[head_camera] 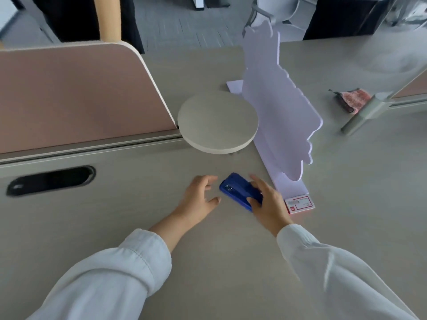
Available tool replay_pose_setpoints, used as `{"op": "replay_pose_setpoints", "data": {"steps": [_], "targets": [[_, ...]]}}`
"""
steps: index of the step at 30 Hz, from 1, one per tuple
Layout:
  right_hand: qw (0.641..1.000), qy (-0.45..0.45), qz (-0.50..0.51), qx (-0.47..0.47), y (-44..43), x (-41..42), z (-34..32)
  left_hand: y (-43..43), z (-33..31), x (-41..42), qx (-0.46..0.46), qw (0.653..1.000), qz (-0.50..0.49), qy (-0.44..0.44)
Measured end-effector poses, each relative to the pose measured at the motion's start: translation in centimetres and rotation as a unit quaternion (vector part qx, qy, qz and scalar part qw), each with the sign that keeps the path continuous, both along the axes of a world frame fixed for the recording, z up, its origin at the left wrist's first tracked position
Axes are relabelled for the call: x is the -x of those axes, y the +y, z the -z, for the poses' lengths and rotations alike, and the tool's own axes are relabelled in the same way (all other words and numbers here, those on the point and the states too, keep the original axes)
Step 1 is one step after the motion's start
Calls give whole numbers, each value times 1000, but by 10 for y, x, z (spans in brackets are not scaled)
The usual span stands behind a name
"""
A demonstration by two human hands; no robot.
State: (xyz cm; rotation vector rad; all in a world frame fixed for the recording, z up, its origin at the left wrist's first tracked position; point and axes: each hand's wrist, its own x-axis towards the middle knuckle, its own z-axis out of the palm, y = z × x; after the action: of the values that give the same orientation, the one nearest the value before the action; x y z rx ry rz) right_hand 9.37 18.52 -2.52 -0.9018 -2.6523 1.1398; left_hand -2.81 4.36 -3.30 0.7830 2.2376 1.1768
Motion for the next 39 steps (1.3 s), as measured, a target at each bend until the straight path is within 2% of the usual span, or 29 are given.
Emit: {"op": "replay_pose_setpoints", "data": {"steps": [2,5,11,14,16,20,22,26,29,34,37,39], "targets": [[996,11,-86,5,-24,-3,-10,-22,-11,1,15,999,25,18],[984,47,-171,-21,-62,-3,-25,-63,-24,-8,28,997,76,-6],[959,109,-243,-95,-142,6,-41,-144,-42,-34,-16,999,28,29],[946,158,-229,-166,-188,11,-43,-184,-50,-38,-36,997,1,73],[942,204,-206,-171,-216,13,-46,-211,-58,-37,-53,994,4,98],[951,275,-131,47,-265,17,-74,-274,-67,-30,-73,990,-43,110],[943,294,-130,82,-285,17,-79,-296,-70,-28,-88,990,-44,97],[930,328,-154,54,-323,15,-83,-319,-74,-32,-133,985,-52,99],[937,324,-127,20,-338,19,-89,-332,-73,-34,-149,980,-54,119],[931,347,-94,61,-352,25,-100,-348,-76,-32,-161,976,-76,123],[926,369,-64,41,-357,31,-105,-357,-79,-32,-168,974,-83,127],[924,374,-25,77,-360,34,-110,-363,-79,-32,-172,973,-87,127]]}}
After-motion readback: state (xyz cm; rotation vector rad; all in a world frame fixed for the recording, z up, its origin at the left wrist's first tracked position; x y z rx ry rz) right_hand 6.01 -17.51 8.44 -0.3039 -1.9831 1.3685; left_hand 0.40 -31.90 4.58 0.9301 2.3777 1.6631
